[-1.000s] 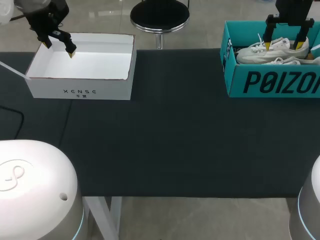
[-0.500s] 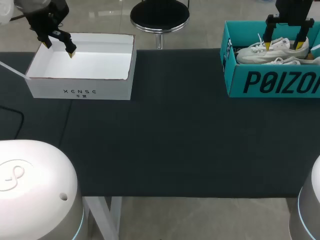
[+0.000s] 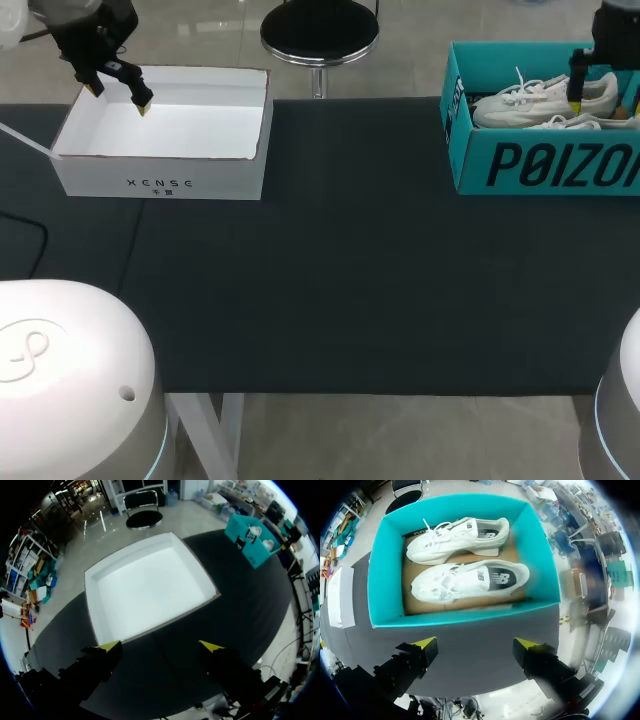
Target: Take the shoe out of the shoebox, open the shoe tongue, remove and reinsert the insole, then place the shoe into the shoebox
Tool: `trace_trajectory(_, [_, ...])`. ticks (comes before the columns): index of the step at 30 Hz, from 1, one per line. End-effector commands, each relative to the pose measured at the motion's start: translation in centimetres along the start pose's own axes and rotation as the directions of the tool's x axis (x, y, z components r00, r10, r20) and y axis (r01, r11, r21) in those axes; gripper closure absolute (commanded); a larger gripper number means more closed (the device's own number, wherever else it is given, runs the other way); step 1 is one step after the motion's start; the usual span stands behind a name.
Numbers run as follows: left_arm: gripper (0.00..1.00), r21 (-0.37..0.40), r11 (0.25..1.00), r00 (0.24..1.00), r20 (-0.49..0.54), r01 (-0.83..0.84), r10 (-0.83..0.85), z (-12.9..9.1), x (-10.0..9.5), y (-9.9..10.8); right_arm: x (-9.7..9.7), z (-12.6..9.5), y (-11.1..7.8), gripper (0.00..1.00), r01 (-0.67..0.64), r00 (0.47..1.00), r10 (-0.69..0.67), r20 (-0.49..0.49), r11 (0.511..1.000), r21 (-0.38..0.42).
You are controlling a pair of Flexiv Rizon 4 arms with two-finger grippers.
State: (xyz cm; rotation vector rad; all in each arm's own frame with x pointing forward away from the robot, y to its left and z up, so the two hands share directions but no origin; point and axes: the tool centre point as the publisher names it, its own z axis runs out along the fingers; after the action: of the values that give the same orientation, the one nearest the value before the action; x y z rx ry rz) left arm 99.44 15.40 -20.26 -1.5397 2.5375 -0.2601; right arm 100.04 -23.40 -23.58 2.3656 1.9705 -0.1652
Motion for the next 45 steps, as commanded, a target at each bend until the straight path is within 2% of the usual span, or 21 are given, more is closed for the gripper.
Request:
trace_trajectory(1, [0.00, 0.000, 1.000, 1.000, 0.001, -0.001, 0.001, 0.0, 0.0, 0.0, -1.9, 1.0, 0.3, 0.00, -0.030, 0.999, 0.030, -0.016, 1.000, 0.002])
trace_trajectory(11, [0.00, 0.000, 1.000, 1.000, 0.001, -0.001, 0.001, 0.0, 0.0, 0.0, -4.4, 1.1, 3.1, 0.00, -0.050, 0.999, 0.050, -0.006, 0.996, -0.068])
trace_trajectory(15, [0.00, 0.000, 1.000, 1.000, 0.001, -0.001, 0.001, 0.0, 0.0, 0.0, -4.9, 1.6, 4.5, 0.00, -0.015, 1.000, 0.016, 0.010, 0.995, -0.097])
trace_trajectory(19, [0.00, 0.000, 1.000, 1.000, 0.001, -0.001, 0.001, 0.0, 0.0, 0.0, -5.4, 2.9, 5.9, 0.00, 0.007, 1.000, -0.006, 0.013, 0.995, -0.097])
trace_trajectory(26, [0.00, 0.000, 1.000, 1.000, 0.001, -0.001, 0.001, 0.0, 0.0, 0.0, -6.9, 4.9, 7.7, 0.00, 0.007, 0.999, -0.012, -0.041, 0.994, -0.105])
trace_trajectory(37, [0.00, 0.000, 1.000, 1.000, 0.001, -0.001, 0.001, 0.0, 0.0, 0.0, -8.4, 7.3, 10.1, 0.00, 0.046, 0.998, -0.050, -0.031, 0.994, -0.095])
trace_trajectory(45, [0.00, 0.000, 1.000, 1.000, 0.001, -0.001, 0.001, 0.0, 0.0, 0.0, -9.2, 9.8, 10.3, 0.00, 0.051, 0.997, -0.054, -0.052, 0.997, -0.065])
